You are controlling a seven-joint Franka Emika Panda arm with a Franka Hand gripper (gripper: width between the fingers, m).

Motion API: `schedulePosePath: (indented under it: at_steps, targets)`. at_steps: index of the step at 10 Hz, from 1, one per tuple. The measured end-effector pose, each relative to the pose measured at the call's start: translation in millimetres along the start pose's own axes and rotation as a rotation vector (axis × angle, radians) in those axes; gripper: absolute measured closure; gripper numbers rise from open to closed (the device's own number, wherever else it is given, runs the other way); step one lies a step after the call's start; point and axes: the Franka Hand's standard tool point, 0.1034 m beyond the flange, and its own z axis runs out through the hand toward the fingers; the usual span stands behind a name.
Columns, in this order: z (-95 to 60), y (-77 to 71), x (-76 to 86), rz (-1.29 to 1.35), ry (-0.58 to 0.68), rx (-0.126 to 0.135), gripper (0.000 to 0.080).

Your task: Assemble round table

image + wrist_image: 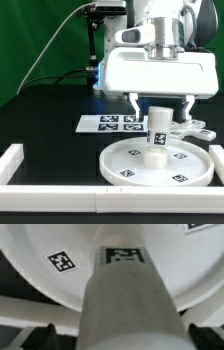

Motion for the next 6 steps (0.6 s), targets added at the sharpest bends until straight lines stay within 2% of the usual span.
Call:
schedulePosePath:
  at_steps: [1, 2, 4, 5, 6]
  targets:
    - [-5.0, -3.5, 4.2, 0.025, -0.066, 0.023, 0.0152]
    - [-8.2, -2.9, 6.1, 0.060, -0.087, 0.030, 0.0152]
    - [-2.5, -10.5, -7.2, 0.082, -0.233, 0.068, 0.0150]
    - [-1.0, -3.6, -4.9, 0.079, -0.264, 0.074, 0.0150]
    - [0.1, -1.5, -11.2, 0.090, -0.353, 0.094, 0.0150]
